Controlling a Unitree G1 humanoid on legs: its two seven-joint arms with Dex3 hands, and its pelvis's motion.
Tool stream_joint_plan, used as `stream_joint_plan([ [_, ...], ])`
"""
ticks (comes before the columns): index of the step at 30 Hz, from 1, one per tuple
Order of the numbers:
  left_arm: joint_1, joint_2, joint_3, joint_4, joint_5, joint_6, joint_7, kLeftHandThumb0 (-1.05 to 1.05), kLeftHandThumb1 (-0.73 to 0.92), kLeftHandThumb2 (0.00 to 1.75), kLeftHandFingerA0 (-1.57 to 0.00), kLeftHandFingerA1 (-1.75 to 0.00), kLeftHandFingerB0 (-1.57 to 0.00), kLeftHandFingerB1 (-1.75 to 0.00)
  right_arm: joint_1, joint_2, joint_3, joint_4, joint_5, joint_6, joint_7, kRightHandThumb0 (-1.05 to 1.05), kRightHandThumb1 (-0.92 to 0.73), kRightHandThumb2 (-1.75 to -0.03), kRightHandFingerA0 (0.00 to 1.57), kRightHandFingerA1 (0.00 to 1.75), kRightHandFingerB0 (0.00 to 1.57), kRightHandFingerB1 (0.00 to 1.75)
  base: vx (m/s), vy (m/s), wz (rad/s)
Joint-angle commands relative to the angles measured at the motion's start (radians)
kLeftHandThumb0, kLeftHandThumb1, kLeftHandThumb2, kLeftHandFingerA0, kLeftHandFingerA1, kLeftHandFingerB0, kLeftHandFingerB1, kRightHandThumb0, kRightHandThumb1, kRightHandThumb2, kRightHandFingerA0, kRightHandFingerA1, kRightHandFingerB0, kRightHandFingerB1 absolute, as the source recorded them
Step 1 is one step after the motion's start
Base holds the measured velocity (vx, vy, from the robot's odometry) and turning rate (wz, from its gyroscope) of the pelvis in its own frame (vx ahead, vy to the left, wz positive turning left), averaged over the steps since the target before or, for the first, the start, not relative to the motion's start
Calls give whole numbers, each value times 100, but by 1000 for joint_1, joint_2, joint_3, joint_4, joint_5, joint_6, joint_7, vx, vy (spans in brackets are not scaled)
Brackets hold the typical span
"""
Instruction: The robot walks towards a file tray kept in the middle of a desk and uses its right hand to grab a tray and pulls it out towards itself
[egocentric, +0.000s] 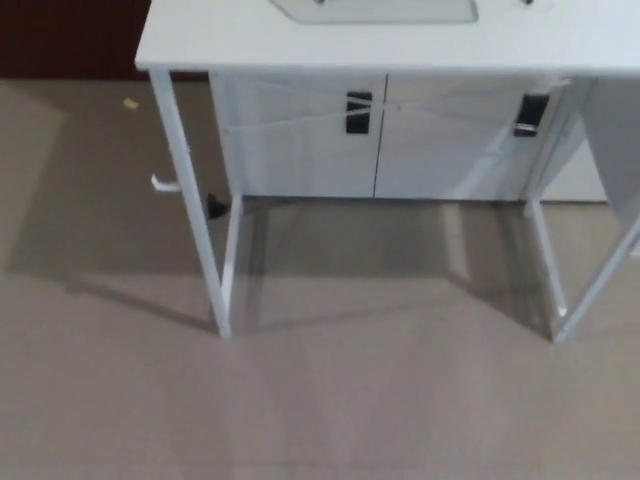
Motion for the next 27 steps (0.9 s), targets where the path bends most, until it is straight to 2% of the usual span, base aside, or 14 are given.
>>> stream_joint_plan([
  [1,-8,17,-7,42,29,-82,32,-55,87,66,-33,-39,-28,-34,1,-13,7,13,-11,-23,-10,-54,-76,-62,54,50,37,41,355,142,12],
  [12,3,33,-39,53,61,-108,62,-57,86,65,-32,-39,-29,-35,3,-6,13,16,-10,-22,-9,-52,-76,-62,55,50,38,41,291,-81,13],
  [13,4,31,-41,49,63,-107,66,-62,70,100,-31,-53,-23,-47,4,-7,15,15,-10,-23,-7,-52,-76,-62,54,50,38,41,430,-210,-131],
  [18,2,32,-45,59,61,-113,68,-63,70,100,-32,-53,-24,-48,-10,-12,20,29,-18,-25,-16,-52,-76,-62,54,50,38,41,385,-240,44],
  [27,37,33,-69,-21,85,-84,80,-59,68,101,-33,-55,-22,-48,-5,-12,25,9,-11,-22,-14,-51,-76,-62,56,52,39,42,253,15,-10],
])
